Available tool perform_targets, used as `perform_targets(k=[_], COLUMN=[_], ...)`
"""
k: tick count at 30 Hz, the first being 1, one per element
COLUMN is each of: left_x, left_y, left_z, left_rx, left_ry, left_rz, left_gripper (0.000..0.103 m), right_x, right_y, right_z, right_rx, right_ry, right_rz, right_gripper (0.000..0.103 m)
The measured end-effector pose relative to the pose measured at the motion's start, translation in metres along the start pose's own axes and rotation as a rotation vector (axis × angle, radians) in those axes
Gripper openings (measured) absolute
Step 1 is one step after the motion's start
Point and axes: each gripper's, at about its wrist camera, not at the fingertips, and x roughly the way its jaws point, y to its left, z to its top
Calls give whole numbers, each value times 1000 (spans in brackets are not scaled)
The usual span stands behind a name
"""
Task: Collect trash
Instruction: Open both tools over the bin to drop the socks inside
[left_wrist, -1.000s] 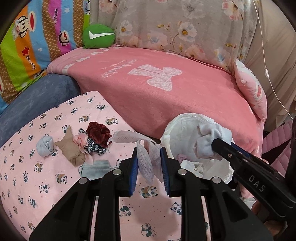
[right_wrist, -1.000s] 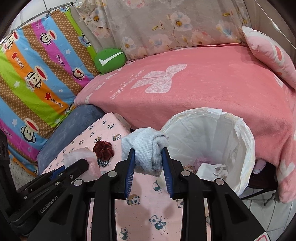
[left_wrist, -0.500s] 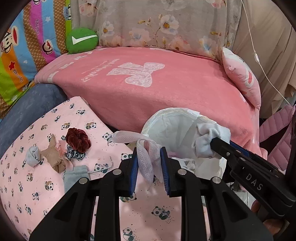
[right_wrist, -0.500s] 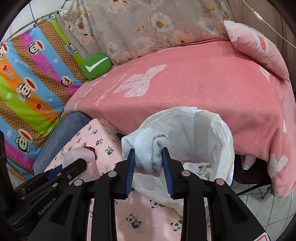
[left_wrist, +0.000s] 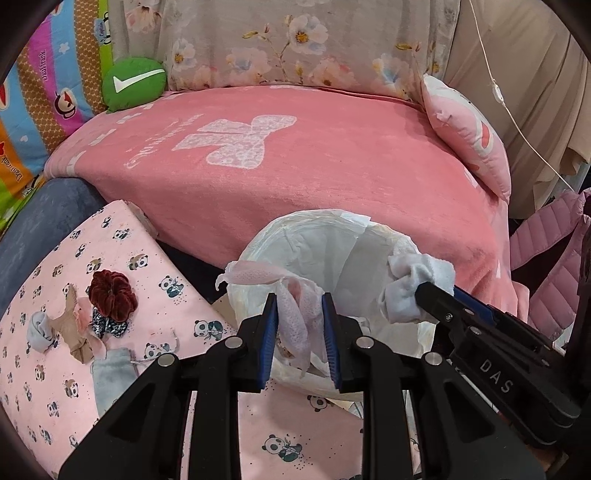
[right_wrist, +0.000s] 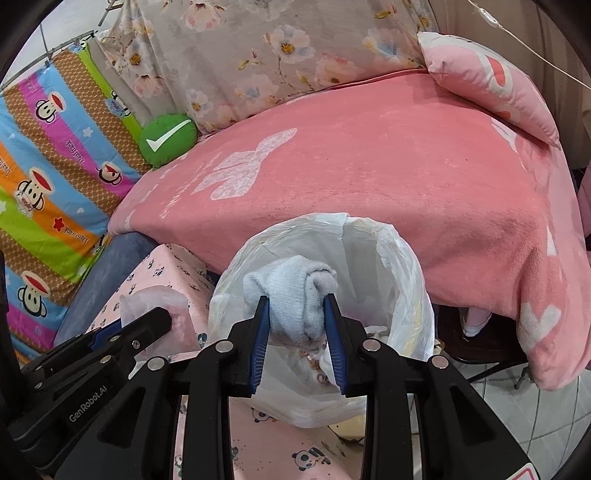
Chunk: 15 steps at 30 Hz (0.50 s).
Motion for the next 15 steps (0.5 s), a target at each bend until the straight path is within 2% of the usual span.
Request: perform_targets(k=[4, 6, 8, 10, 12, 15], left_x=[7, 12, 15, 15, 15, 16], left_y=[-8, -10, -9, -7, -6, 1], left_z=[5, 7, 9, 9, 10, 9], left_rx=[14, 12, 1, -14, -15, -27], left_ry=[-6, 1, 3, -9, -17, -9], left_rz=[-13, -13, -1, 14, 30, 48], left_gripper=[24, 27, 47, 61, 66, 67], right_x=[7, 12, 15, 19, 22, 25], right_y=[-10, -13, -16, -17, -17, -14], right_z=[3, 4, 6, 7, 8, 10], right_rx=[16, 18, 24, 25, 26, 16], right_ry=[6, 14, 15, 17, 17, 18], right_rz=[-15, -23, -29, -35, -39, -45], right_gripper=[31, 33, 33, 35, 36, 39])
